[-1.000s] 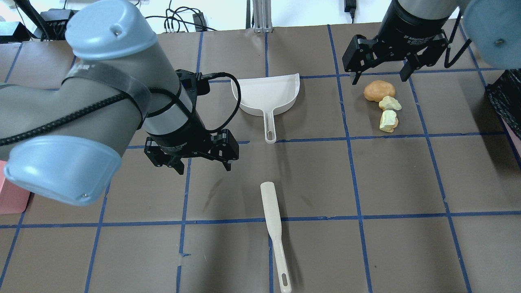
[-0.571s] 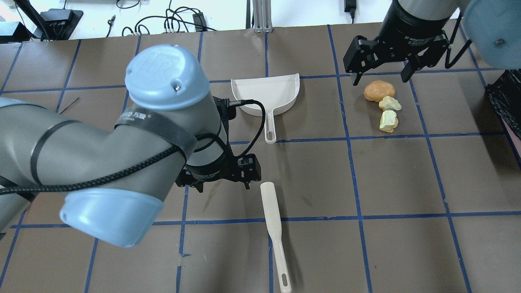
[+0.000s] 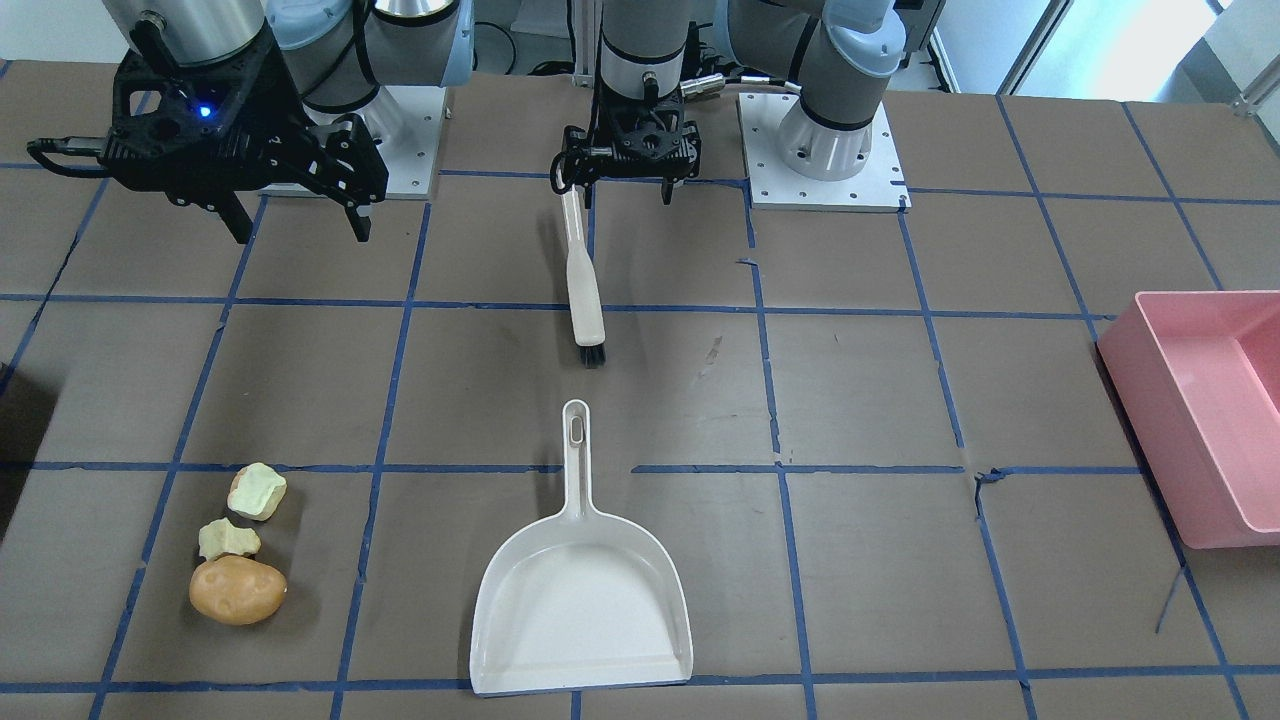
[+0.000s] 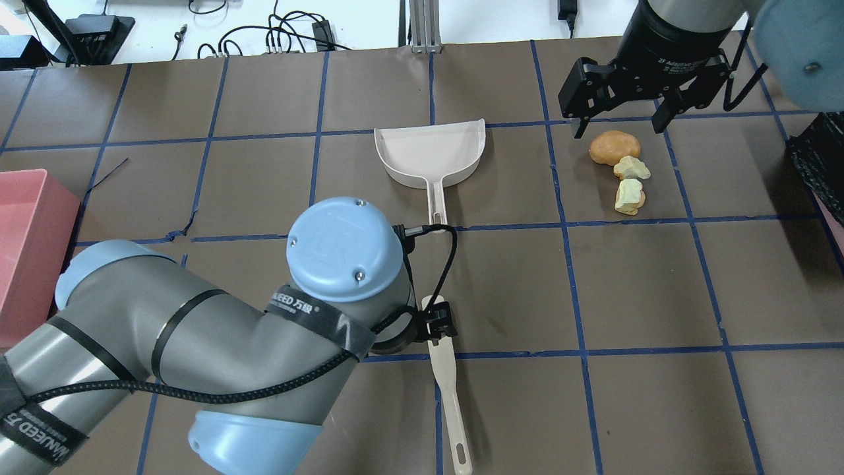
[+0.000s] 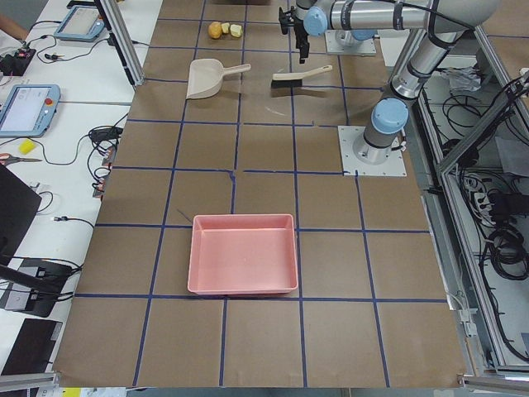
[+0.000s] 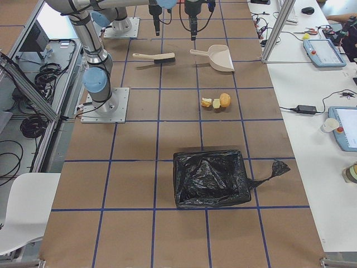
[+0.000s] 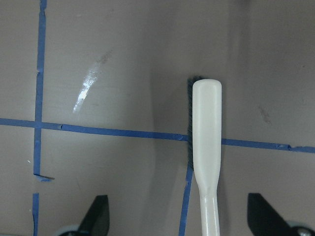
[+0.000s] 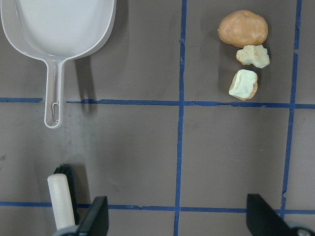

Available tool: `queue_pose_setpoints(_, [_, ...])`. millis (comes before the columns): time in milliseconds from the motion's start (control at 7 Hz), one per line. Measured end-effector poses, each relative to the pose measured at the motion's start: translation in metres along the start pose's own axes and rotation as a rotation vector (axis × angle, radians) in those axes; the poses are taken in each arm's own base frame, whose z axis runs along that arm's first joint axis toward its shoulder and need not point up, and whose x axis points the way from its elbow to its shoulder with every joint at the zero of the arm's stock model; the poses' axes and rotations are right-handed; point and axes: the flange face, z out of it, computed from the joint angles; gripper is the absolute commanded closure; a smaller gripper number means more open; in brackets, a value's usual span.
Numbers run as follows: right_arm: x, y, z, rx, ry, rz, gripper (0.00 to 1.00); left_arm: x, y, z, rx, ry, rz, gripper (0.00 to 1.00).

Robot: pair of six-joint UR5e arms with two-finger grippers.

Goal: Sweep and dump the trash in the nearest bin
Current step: 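Grasp the white brush handle with the left gripper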

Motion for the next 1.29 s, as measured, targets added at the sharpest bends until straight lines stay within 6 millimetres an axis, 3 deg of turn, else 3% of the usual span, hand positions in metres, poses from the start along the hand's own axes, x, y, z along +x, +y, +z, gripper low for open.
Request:
queue_pose_setpoints(286, [-0.003,0.0,0.0,0.004,-0.004,-0.004,0.0,0.011,0.025,0.019,-0.002,0.005,0.013,0.0])
queue_pose_setpoints(857, [-0.001,-0.002,0.004,-0.006,0.0,-0.001,0.0,0.068,0.055,0.074,0.051,0.027,0.046,0.0])
queue_pose_setpoints(1286, [-0.002,-0.001,0.001,0.008,-0.006,-0.002,0.0,0.065,0.072,0.101,0.075,0.016,0.026,0.0])
